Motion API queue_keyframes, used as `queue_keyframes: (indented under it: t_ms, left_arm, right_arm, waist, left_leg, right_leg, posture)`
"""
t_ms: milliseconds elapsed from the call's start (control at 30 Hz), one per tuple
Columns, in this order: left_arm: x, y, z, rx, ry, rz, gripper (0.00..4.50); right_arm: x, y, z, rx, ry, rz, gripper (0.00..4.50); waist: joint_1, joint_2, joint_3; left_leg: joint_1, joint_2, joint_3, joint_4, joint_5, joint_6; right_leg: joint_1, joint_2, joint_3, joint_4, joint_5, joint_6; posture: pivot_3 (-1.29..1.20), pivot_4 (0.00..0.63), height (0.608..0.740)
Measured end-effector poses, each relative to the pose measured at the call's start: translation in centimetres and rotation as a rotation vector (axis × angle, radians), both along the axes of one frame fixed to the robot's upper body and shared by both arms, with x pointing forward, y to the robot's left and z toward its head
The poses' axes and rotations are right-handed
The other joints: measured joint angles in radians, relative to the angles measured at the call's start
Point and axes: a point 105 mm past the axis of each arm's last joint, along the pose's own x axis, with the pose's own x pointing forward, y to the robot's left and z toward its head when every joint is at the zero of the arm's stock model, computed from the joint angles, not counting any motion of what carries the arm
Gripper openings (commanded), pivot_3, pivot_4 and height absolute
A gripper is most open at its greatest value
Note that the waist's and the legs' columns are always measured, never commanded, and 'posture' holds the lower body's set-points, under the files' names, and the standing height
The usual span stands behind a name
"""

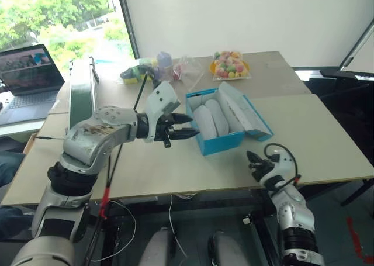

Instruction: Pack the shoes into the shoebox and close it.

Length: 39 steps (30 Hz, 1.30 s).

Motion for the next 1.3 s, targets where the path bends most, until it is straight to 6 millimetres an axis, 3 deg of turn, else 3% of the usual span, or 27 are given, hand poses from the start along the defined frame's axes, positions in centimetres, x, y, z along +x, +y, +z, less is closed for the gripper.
queue_keyframes:
  t_ms: [67, 100, 133, 167, 200, 233, 267, 300, 333, 367, 400, 433, 467, 533, 567, 600, 633, 667, 700, 733, 767, 800, 833, 933, 1000, 1300]
  left_arm:
    - [0.0, 0.0, 0.0, 0.000, 0.000, 0.002, 2.28]
    - [0.0, 0.0, 0.0, -0.001, 0.000, 0.003, 2.28]
    - [0.0, 0.0, 0.1, -0.002, -0.004, 0.004, 2.28]
    - [0.0, -0.2, 0.4, -0.007, -0.013, 0.000, 2.28]
    - [0.1, -0.1, 0.2, -0.006, -0.008, 0.005, 2.28]
    - [0.1, 0.2, -0.1, -0.006, 0.003, 0.016, 2.28]
    - [0.4, 0.5, -0.5, 0.001, 0.017, 0.033, 2.28]
    - [0.3, 0.4, -0.3, -0.002, 0.011, 0.031, 2.28]
    - [0.3, 0.3, -0.2, -0.004, 0.004, 0.028, 2.28]
    - [0.2, 0.3, -0.1, -0.004, 0.000, 0.027, 2.28]
    - [0.2, 0.3, -0.1, -0.005, 0.001, 0.027, 2.28]
    - [0.2, 0.4, -0.1, -0.006, 0.001, 0.030, 2.28]
    - [0.3, 0.4, 0.0, -0.008, -0.003, 0.031, 2.28]
    - [0.3, 0.4, 0.2, -0.011, -0.009, 0.034, 2.28]
    - [0.3, 0.4, 0.0, -0.012, -0.003, 0.035, 2.28]
    - [0.3, 0.4, -0.1, -0.010, 0.003, 0.035, 2.28]
    - [0.3, 0.4, 0.0, -0.011, -0.003, 0.034, 2.28]
    - [0.3, 0.4, 0.0, -0.011, -0.004, 0.033, 2.28]
    - [0.3, 0.4, 0.0, -0.011, -0.003, 0.033, 2.28]
    - [0.3, 0.4, 0.0, -0.011, -0.003, 0.033, 2.28]
    - [0.3, 0.4, 0.0, -0.012, -0.003, 0.033, 2.28]
    - [0.3, 0.4, 0.0, -0.013, -0.004, 0.034, 2.28]
    - [0.3, 0.5, 0.1, -0.014, -0.006, 0.037, 2.28]
    - [0.5, 0.5, 0.1, -0.018, -0.004, 0.045, 2.28]
    - [0.5, 0.5, 0.1, -0.019, -0.006, 0.048, 2.28]
    - [0.6, 0.6, 0.2, -0.024, -0.011, 0.064, 2.28]
  right_arm:
    - [0.1, -0.1, 0.2, -0.003, 0.000, -0.009, 0.01]
    - [0.2, -0.1, 0.2, -0.008, 0.002, -0.013, 0.01]
    - [0.2, 0.1, 0.4, -0.009, -0.001, -0.012, 0.01]
    - [0.3, 0.0, 0.8, -0.020, -0.014, -0.020, 0.01]
    - [0.5, -0.1, 1.2, -0.027, -0.022, -0.022, 0.01]
    - [0.9, 0.1, 1.5, -0.027, -0.024, -0.018, 0.01]
    - [1.2, 0.9, 1.8, -0.021, -0.027, -0.004, 0.01]
    - [1.3, 1.4, 1.8, -0.018, -0.025, 0.010, 0.01]
    - [1.4, 1.6, 2.2, -0.022, -0.032, 0.018, 0.01]
    - [1.4, 1.6, 2.5, -0.025, -0.042, 0.018, 0.01]
    - [1.5, 1.5, 2.7, -0.029, -0.045, 0.014, 0.01]
    - [1.5, 1.5, 2.6, -0.030, -0.042, 0.010, 0.01]
    - [1.5, 1.5, 2.7, -0.031, -0.042, 0.007, 0.01]
    - [1.5, 1.4, 2.9, -0.033, -0.049, 0.003, 0.01]
    - [1.5, 1.3, 2.9, -0.034, -0.044, -0.002, 0.01]
    - [1.5, 1.5, 2.6, -0.031, -0.030, -0.002, 0.01]
    - [1.6, 1.7, 2.6, -0.030, -0.025, 0.000, 0.01]
    - [1.6, 1.8, 2.6, -0.031, -0.023, -0.002, 0.01]
    - [1.9, 1.6, 2.9, -0.033, -0.027, -0.015, 0.01]
    - [2.0, 1.6, 3.1, -0.034, -0.033, -0.020, 0.01]
    - [2.3, 1.5, 3.6, -0.036, -0.042, -0.039, 0.01]
    - [2.6, 1.3, 4.0, -0.037, -0.050, -0.054, 0.01]
    - [3.0, 1.1, 4.5, -0.040, -0.058, -0.081, 0.01]
    - [4.4, -0.7, 5.9, -0.038, -0.058, -0.220, 0.01]
    - [5.1, -1.7, 6.1, -0.029, -0.036, -0.294, 0.01]
    - [7.5, -4.3, 6.7, -0.042, 0.049, -0.470, 0.01]
  waist:
    - [-0.002, 0.006, 0.003]
    - [-0.013, 0.020, 0.003]
    - [-0.023, 0.035, -0.005]
    - [-0.026, 0.028, -0.009]
    - [0.001, 0.008, -0.012]
    - [0.006, 0.006, -0.005]
    - [0.008, 0.004, -0.003]
    - [0.018, 0.002, -0.002]
    - [0.031, 0.005, -0.003]
    - [0.031, 0.008, -0.003]
    - [0.029, 0.010, -0.001]
    - [0.028, 0.012, 0.000]
    - [0.025, 0.014, -0.002]
    - [0.027, 0.010, -0.006]
    - [0.032, 0.004, -0.006]
    - [0.036, 0.001, -0.004]
    - [0.040, -0.001, -0.003]
    - [0.040, -0.001, -0.003]
    - [0.035, 0.001, -0.002]
    - [0.032, 0.002, -0.001]
    - [0.028, 0.004, -0.001]
    - [0.026, 0.004, -0.001]
    - [0.024, 0.004, -0.001]
    - [0.029, 0.003, -0.001]
    - [0.031, 0.003, -0.001]
    - [0.035, 0.003, -0.001]
  left_leg:
    - [-0.001, 0.016, -0.012, 0.031, -0.005, 0.006]
    - [-0.013, 0.024, -0.026, 0.041, -0.007, 0.008]
    - [-0.043, 0.025, -0.031, 0.029, -0.008, 0.008]
    - [-0.056, 0.011, -0.005, 0.007, -0.006, 0.006]
    - [-0.039, -0.005, 0.021, -0.040, 0.003, -0.009]
    - [-0.028, -0.015, 0.022, -0.074, 0.021, -0.035]
    - [-0.017, -0.021, 0.027, -0.101, 0.038, -0.062]
    - [-0.009, -0.005, 0.036, -0.083, 0.054, -0.081]
    - [-0.009, 0.012, 0.035, -0.033, 0.054, -0.074]
    - [-0.007, 0.023, 0.030, -0.005, 0.053, -0.049]
    - [-0.007, 0.025, 0.022, 0.006, 0.043, -0.008]
    - [-0.012, 0.023, 0.009, 0.015, 0.030, 0.018]
    - [-0.020, 0.021, 0.007, 0.013, 0.022, 0.028]
    - [-0.033, 0.001, 0.012, -0.003, 0.022, 0.029]
    - [-0.033, -0.021, 0.017, -0.023, 0.024, 0.026]
    - [-0.023, -0.036, 0.018, -0.052, 0.035, 0.010]
    - [-0.023, -0.036, 0.022, -0.053, 0.044, -0.004]
    - [-0.025, -0.028, 0.026, -0.047, 0.052, -0.014]
    - [-0.029, -0.017, 0.026, -0.027, 0.054, -0.014]
    - [-0.031, -0.012, 0.025, -0.018, 0.056, -0.009]
    - [-0.031, -0.008, 0.018, -0.011, 0.054, 0.013]
    - [-0.031, -0.012, 0.012, -0.009, 0.050, 0.033]
    - [-0.033, -0.016, 0.006, -0.010, 0.047, 0.038]
    - [-0.035, -0.037, -0.001, -0.018, 0.047, 0.039]
    - [-0.034, -0.041, -0.004, -0.019, 0.061, 0.057]
    - [-0.035, -0.041, -0.002, -0.019, 0.068, 0.063]
  right_leg:
    - [0.015, -0.008, -0.032, -0.001, 0.000, 0.000]
    - [0.031, -0.003, -0.047, -0.012, 0.004, 0.007]
    - [0.026, 0.022, -0.048, -0.011, 0.017, 0.019]
    - [0.017, 0.027, -0.047, 0.045, 0.014, 0.022]
    - [0.033, 0.027, -0.041, 0.033, -0.065, -0.013]
    - [0.028, 0.022, -0.017, 0.020, -0.069, -0.015]
    - [0.029, 0.000, -0.016, 0.008, -0.058, -0.016]
    - [0.029, 0.002, -0.018, 0.008, -0.056, -0.019]
    - [0.034, 0.007, -0.027, 0.008, -0.053, -0.026]
    - [0.039, 0.007, -0.038, 0.008, -0.053, -0.023]
    - [0.047, 0.005, -0.048, 0.007, -0.054, -0.014]
    - [0.057, 0.008, -0.048, 0.003, -0.052, -0.001]
    - [0.059, 0.012, -0.044, 0.001, -0.049, 0.008]
    - [0.038, 0.022, -0.027, 0.017, -0.051, 0.011]
    - [0.027, 0.023, -0.006, 0.020, -0.060, 0.012]
    - [0.012, 0.013, 0.016, 0.012, -0.058, 0.013]
    - [0.012, 0.000, 0.020, 0.011, -0.051, 0.003]
    - [0.014, 0.000, 0.016, 0.011, -0.051, 0.000]
    - [0.022, 0.005, 0.008, 0.011, -0.052, -0.002]
    - [0.026, 0.006, 0.003, 0.011, -0.052, -0.002]
    - [0.034, 0.009, -0.004, 0.010, -0.054, 0.003]
    - [0.036, 0.011, -0.004, 0.006, -0.053, 0.012]
    - [0.034, 0.011, -0.001, 0.001, -0.051, 0.024]
    - [0.017, 0.008, 0.013, -0.001, -0.044, 0.035]
    - [0.013, 0.009, 0.014, 0.002, -0.037, 0.034]
    - [0.012, 0.014, 0.031, 0.002, -0.036, 0.034]
  posture:
    - [0.00, 0.150, 0.739]
    - [0.00, 0.150, 0.739]
    - [0.00, 0.150, 0.739]
    - [0.00, 0.150, 0.739]
    - [0.00, 0.150, 0.739]
    - [0.00, 0.150, 0.739]
    - [0.00, 0.150, 0.739]
    - [0.00, 0.150, 0.739]
    - [0.00, 0.150, 0.739]
    - [0.00, 0.150, 0.739]
    - [0.00, 0.150, 0.739]
    - [0.00, 0.150, 0.739]
    - [0.00, 0.150, 0.739]
    - [0.00, 0.150, 0.739]
    - [0.00, 0.150, 0.739]
    - [0.00, 0.150, 0.739]
    - [0.00, 0.150, 0.739]
    - [0.00, 0.150, 0.739]
    - [0.00, 0.150, 0.739]
    - [0.00, 0.150, 0.739]
    - [0.00, 0.150, 0.739]
    - [0.00, 0.150, 0.739]
    - [0.00, 0.150, 0.739]
    - [0.00, 0.150, 0.739]
    - [0.00, 0.150, 0.739]
    - [0.00, 0.150, 0.739]
